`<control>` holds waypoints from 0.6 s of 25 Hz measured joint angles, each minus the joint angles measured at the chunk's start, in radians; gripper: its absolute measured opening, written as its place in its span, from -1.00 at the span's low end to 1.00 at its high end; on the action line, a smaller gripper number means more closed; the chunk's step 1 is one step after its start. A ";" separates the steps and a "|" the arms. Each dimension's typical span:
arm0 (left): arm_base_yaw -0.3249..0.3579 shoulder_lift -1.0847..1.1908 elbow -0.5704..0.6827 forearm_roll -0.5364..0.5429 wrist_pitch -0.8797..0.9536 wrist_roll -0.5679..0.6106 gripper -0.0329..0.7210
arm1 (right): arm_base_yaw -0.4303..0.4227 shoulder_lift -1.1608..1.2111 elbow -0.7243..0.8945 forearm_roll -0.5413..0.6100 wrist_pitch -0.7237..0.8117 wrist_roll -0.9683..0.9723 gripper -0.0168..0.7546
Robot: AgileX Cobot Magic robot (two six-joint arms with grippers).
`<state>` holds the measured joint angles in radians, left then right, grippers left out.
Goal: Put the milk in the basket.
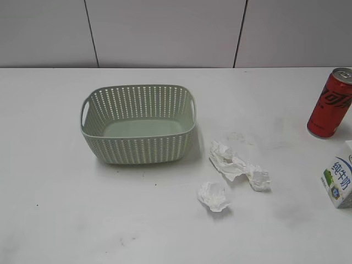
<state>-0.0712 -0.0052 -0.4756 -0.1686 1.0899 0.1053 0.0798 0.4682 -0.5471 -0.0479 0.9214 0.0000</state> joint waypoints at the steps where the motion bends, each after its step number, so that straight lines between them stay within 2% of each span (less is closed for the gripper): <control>1: 0.000 0.000 0.000 0.000 0.000 0.000 -0.29 | 0.000 0.048 -0.010 0.000 -0.010 0.012 0.57; 4: 0.000 0.000 0.000 0.000 0.000 0.000 -0.29 | 0.000 0.197 -0.057 0.000 -0.020 0.024 0.59; 9: 0.000 0.000 0.000 0.000 0.000 0.000 -0.29 | 0.000 0.449 -0.160 0.000 -0.028 0.029 0.75; 15: 0.000 0.000 0.000 0.000 0.000 0.000 -0.29 | 0.000 0.722 -0.287 -0.001 -0.046 0.022 0.77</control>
<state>-0.0712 -0.0052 -0.4756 -0.1686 1.0899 0.1053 0.0798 1.1904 -0.8341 -0.0488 0.8758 0.0218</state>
